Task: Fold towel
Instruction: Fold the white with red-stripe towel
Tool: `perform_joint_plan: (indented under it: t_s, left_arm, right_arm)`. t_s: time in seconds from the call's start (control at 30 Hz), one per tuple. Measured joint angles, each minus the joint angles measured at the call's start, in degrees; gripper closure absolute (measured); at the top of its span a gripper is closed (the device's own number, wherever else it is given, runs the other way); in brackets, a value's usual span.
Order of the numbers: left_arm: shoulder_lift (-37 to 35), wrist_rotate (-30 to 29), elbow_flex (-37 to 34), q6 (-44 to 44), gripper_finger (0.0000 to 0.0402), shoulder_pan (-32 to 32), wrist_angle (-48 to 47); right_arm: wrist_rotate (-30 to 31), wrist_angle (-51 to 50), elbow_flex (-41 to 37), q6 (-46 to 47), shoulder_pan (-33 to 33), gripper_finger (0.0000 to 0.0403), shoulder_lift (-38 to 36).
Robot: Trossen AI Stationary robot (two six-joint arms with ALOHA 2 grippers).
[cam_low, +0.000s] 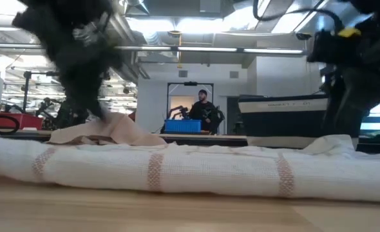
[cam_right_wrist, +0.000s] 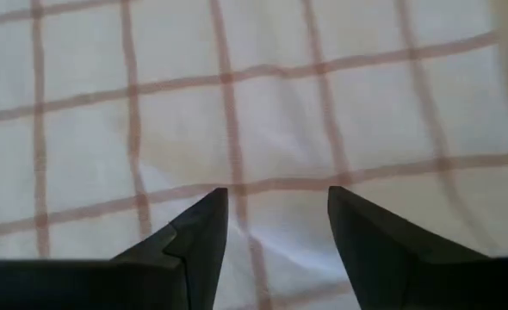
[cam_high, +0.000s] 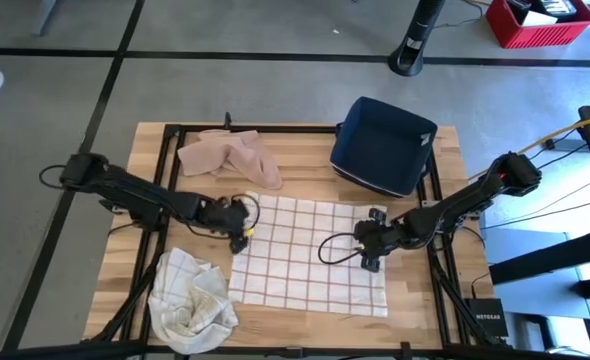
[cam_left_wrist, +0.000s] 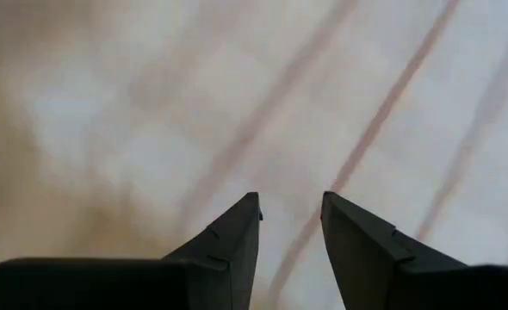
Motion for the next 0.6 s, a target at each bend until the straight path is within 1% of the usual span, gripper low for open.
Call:
perform_joint_plan:
  t_s: [0.1,0.2,0.3,0.4,0.5,0.6]
  left_arm:
    - [-2.2,-6.0,0.0,6.5,0.0282,1.9,3.1]
    - [-2.1,-9.5,-0.3,13.0,0.0282,5.2,5.3]
    - [0.0,-9.9,-1.9,15.9,0.0282,9.9,6.8]
    - [3.1,-9.8,-3.6,17.1,0.0282,13.4,7.0]
    - [6.5,-9.7,-4.6,17.9,0.0282,15.6,5.2]
    - [8.8,-10.1,-5.0,16.0,0.0282,16.8,3.2]
  right_arm:
    - [2.4,-5.7,2.7,0.2,0.0,0.0199,-1.3]
    - [3.4,-9.6,2.5,3.6,0.0,0.0199,-2.3]
    - [3.4,-11.3,-0.5,9.0,0.0,0.0199,-2.2]
    - [2.8,-9.4,-4.8,13.9,0.0,0.0199,-2.2]
    - [2.8,-8.7,-8.1,16.6,0.0,0.0199,-2.2]
    - [2.4,-8.3,-9.8,18.8,0.0,0.0199,-2.4]
